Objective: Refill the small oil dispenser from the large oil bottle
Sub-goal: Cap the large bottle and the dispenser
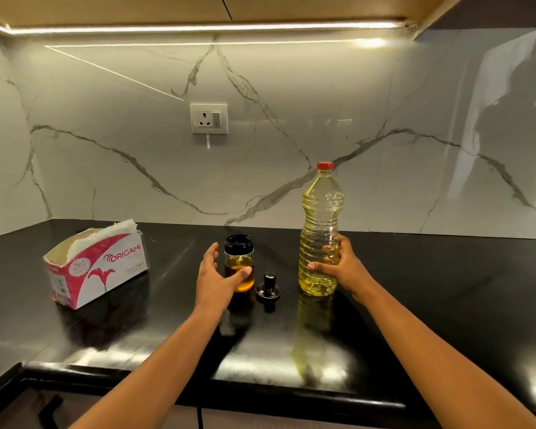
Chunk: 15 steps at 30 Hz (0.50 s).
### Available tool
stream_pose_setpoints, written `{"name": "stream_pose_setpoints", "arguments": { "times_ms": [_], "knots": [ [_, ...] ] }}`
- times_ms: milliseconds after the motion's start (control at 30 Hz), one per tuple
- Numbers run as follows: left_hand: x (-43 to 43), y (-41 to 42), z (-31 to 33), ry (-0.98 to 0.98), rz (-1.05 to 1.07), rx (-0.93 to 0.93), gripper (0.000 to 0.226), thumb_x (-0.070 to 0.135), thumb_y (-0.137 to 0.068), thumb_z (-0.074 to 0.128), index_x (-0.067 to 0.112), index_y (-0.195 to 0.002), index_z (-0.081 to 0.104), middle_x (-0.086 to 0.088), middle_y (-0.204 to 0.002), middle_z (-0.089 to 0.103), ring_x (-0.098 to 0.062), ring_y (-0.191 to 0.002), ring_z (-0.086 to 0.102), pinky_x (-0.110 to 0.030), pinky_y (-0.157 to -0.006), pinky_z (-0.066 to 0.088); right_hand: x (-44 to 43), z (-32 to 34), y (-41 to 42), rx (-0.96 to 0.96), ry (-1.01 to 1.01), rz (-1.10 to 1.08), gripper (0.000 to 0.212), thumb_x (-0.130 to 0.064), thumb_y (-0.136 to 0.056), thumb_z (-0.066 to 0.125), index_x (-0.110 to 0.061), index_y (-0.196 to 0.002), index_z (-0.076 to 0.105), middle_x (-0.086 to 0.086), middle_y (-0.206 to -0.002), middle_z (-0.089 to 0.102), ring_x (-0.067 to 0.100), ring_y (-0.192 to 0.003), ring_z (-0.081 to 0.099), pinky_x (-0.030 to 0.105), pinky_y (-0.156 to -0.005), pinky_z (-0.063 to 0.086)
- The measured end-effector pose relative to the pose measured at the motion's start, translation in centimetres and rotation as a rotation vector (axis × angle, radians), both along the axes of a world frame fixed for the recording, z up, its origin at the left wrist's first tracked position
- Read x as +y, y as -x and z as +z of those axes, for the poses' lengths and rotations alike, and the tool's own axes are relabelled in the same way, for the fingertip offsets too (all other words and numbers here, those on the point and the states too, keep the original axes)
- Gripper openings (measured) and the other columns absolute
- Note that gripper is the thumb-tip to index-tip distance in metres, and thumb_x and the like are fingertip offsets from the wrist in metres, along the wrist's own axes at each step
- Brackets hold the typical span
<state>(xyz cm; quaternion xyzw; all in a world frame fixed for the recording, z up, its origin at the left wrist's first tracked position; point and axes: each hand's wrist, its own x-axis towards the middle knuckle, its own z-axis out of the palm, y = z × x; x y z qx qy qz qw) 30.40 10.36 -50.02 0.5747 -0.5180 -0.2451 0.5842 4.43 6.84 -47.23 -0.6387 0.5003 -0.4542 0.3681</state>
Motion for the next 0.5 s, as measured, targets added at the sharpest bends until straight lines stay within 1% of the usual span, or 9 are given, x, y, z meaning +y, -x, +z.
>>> {"name": "stream_pose_setpoints", "arguments": {
  "times_ms": [167, 233, 267, 300, 333, 400, 433, 467, 500],
  "knots": [
    [-1.8, 0.0, 0.1, -0.06, -0.113, 0.045, 0.096, 0.03, -0.068, 0.084, 0.03, -0.145, 0.028, 0.0, -0.137, 0.049, -0.018, -0.122, 0.048, -0.042, -0.108, 0.038, -0.4, 0.5, 0.1, 0.01, -0.043, 0.057, 0.118, -0.04, -0.05, 0.085, -0.028, -0.144, 0.015, 0.005, -0.14, 0.045, 0.023, -0.125, 0.048, 0.041, -0.104, 0.04],
    [-2.2, -0.1, 0.0, -0.067, -0.118, 0.056, 0.093, 0.028, -0.068, 0.085, 0.03, -0.144, 0.031, 0.001, -0.133, 0.052, -0.015, -0.116, 0.049, -0.039, -0.105, 0.04, 0.0, 1.0, 0.6, -0.022, -0.08, 0.085, 0.137, -0.047, -0.045, 0.087, -0.03, -0.149, 0.0, 0.007, -0.152, 0.028, 0.026, -0.136, 0.035, 0.045, -0.109, 0.033],
    [-2.3, -0.2, -0.1, -0.071, -0.118, 0.057, 0.09, 0.026, -0.068, 0.084, 0.029, -0.143, 0.033, 0.002, -0.131, 0.053, -0.014, -0.114, 0.049, -0.038, -0.104, 0.041, 0.5, 1.4, 0.8, -0.027, -0.086, 0.074, 0.143, -0.053, -0.041, 0.086, -0.031, -0.15, -0.004, 0.006, -0.156, 0.019, 0.028, -0.14, 0.026, 0.047, -0.112, 0.027],
    [-2.4, -0.3, -0.1, -0.075, -0.118, 0.055, 0.088, 0.025, -0.069, 0.084, 0.029, -0.141, 0.035, 0.002, -0.13, 0.053, -0.014, -0.114, 0.05, -0.038, -0.103, 0.042, 1.1, 1.9, 1.0, -0.011, -0.061, 0.029, 0.14, -0.056, -0.042, 0.085, -0.03, -0.15, -0.002, 0.005, -0.158, 0.014, 0.029, -0.142, 0.02, 0.048, -0.113, 0.024],
    [-2.6, -0.5, -0.2, -0.08, -0.118, 0.051, 0.086, 0.024, -0.069, 0.084, 0.028, -0.14, 0.037, 0.002, -0.129, 0.054, -0.014, -0.114, 0.051, -0.039, -0.103, 0.042, 1.9, 2.4, 1.1, 0.015, -0.011, -0.038, 0.129, -0.054, -0.048, 0.083, -0.028, -0.15, 0.007, 0.005, -0.157, 0.015, 0.028, -0.142, 0.019, 0.047, -0.113, 0.024],
    [-2.8, -0.6, -0.2, -0.092, -0.112, 0.042, 0.08, 0.022, -0.07, 0.084, 0.026, -0.137, 0.041, 0.002, -0.126, 0.057, -0.015, -0.113, 0.054, -0.039, -0.101, 0.044, 3.6, 3.4, 0.8, 0.06, 0.172, -0.202, 0.086, -0.043, -0.065, 0.078, -0.023, -0.138, 0.037, 0.003, -0.146, 0.039, 0.023, -0.134, 0.037, 0.038, -0.104, 0.038],
    [-2.9, -0.7, -0.2, -0.098, -0.108, 0.037, 0.078, 0.022, -0.069, 0.084, 0.025, -0.136, 0.044, 0.002, -0.124, 0.058, -0.016, -0.113, 0.055, -0.038, -0.1, 0.045, 4.6, 3.8, 0.3, 0.083, 0.286, -0.253, 0.059, -0.037, -0.072, 0.076, -0.023, -0.123, 0.049, 0.001, -0.131, 0.052, 0.018, -0.121, 0.05, 0.028, -0.093, 0.045],
    [-3.1, -0.8, -0.2, -0.104, -0.104, 0.032, 0.076, 0.023, -0.069, 0.085, 0.024, -0.134, 0.046, 0.002, -0.123, 0.059, -0.016, -0.113, 0.056, -0.038, -0.099, 0.045, 5.4, 4.3, -0.4, 0.12, 0.355, -0.25, 0.037, -0.031, -0.078, 0.073, -0.023, -0.109, 0.055, -0.003, -0.113, 0.06, 0.012, -0.105, 0.058, 0.018, -0.08, 0.047],
    [-3.2, -0.9, -0.3, -0.108, -0.1, 0.029, 0.074, 0.024, -0.067, 0.085, 0.024, -0.131, 0.048, 0.002, -0.121, 0.06, -0.017, -0.113, 0.057, -0.038, -0.099, 0.046, 6.2, 4.8, -1.4, 0.179, 0.375, -0.194, 0.022, -0.027, -0.082, 0.069, -0.024, -0.1, 0.057, -0.006, -0.099, 0.062, 0.007, -0.091, 0.061, 0.014, -0.07, 0.047]
  ]
}}
